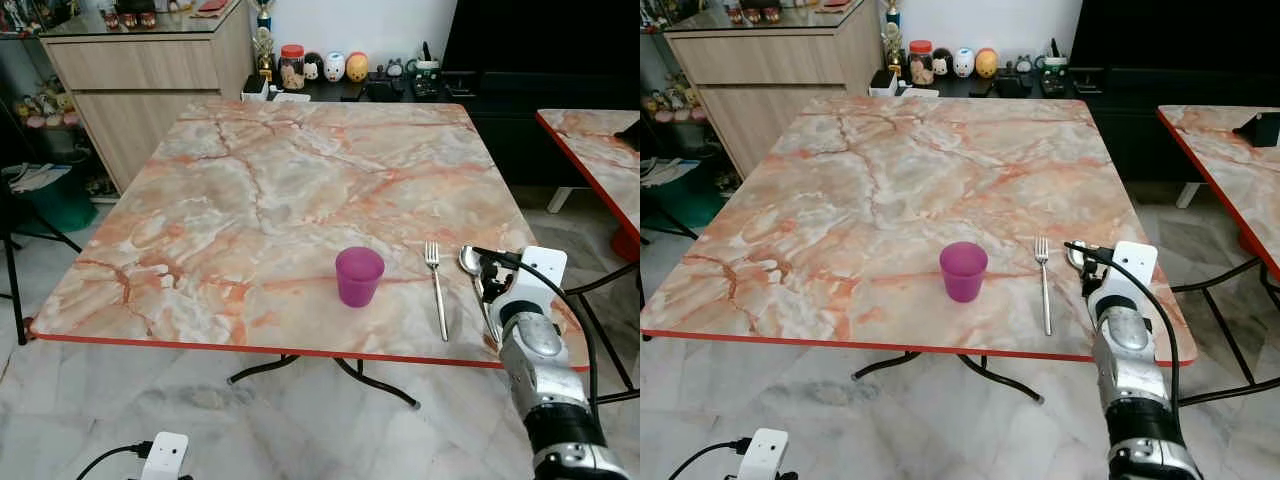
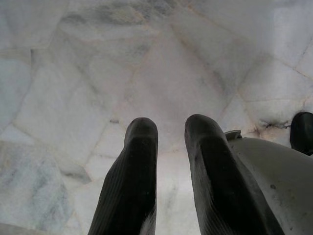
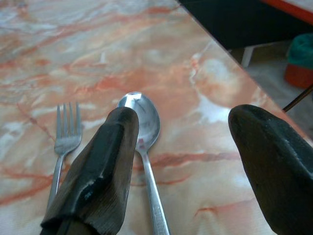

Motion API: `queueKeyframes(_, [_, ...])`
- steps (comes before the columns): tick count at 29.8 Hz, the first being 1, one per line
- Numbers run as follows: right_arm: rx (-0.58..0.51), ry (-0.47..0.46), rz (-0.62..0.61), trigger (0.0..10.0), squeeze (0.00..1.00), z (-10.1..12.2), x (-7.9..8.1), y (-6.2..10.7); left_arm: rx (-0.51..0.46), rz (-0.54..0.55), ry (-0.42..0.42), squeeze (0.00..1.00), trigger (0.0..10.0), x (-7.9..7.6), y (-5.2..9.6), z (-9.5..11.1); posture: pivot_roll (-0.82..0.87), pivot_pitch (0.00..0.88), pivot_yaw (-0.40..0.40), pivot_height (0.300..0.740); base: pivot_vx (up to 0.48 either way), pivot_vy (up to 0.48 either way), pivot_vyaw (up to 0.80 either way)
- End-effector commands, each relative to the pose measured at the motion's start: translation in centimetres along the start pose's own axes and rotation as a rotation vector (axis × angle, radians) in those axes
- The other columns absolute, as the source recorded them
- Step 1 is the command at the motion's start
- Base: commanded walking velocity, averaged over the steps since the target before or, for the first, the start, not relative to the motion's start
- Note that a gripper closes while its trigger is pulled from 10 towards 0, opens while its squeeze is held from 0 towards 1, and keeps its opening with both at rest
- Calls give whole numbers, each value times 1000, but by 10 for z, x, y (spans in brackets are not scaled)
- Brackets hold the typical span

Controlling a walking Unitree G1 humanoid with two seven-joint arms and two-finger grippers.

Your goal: Setting the table

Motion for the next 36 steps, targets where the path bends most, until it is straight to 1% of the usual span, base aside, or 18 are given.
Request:
queueKeyframes(1, [21, -7, 13, 10000, 1000, -1, 0, -2, 9, -2, -17, 0, 10000, -1, 0, -1, 12, 0, 10, 724, 0, 0, 0])
queueKeyframes(3, [49, 23, 52, 10000, 984, -5, 4, -3, 9, -2, -21, 0, 10000, 0, 0, -2, 13, 0, 12, 724, 0, 0, 0])
queueKeyframes(4, [65, 32, 63, 10000, 937, -7, 4, -3, 9, -2, -22, 0, 10000, 0, 0, -2, 12, 0, 14, 724, 0, 0, 0])
queueKeyframes(5, [75, 44, 67, 10000, 392, -8, 3, -4, 10, -2, -23, 0, 10000, 0, 0, -2, 13, 0, 14, 724, 0, 0, 0])
queueKeyframes(6, [79, 43, 67, 10000, 0, -8, 1, -5, 10, -2, -24, 0, 10000, 1, 0, -2, 13, 0, 15, 724, 0, 0, 0])
queueKeyframes(11, [79, 47, 100, 10000, 0, -5, 4, -7, 10, 0, -24, 0, 10000, 1, 0, -2, 15, 0, 16, 724, 0, 0, 0])
queueKeyframes(15, [109, 67, 122, 10000, 0, -7, 6, -9, 9, 0, -24, 0, 10000, 1, 0, -1, 15, 0, 16, 724, 0, 0, 0])
queueKeyframes(19, [117, 64, 131, 10000, 0, -8, 7, -10, 10, 0, -24, 0, 10000, 1, 0, -2, 15, 0, 16, 724, 0, 0, 0])
queueKeyframes(23, [173, 63, 171, 10000, 0, -20, 14, -8, 10, 3, -25, 0, 10000, 2, 0, -2, 16, 0, 16, 724, 0, 0, 0])
queueKeyframes(36, [205, 58, 144, 10000, 0, -30, 5, -8, 14, 8, -26, 0, 10000, 4, 1, -4, 18, 0, 15, 724, 0, 0, 0])
Point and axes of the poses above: a point about 5 cm out from each wrist's last joint towards the gripper, its own y axis pointing back from the gripper into the wrist, its own z axis along the axis of the wrist's last joint, x = y × z, the point moved 6 cm from there along -y, pointing out of the wrist towards the gripper, and after that the axes turned 1 degree about y, right-handed, at the moved point
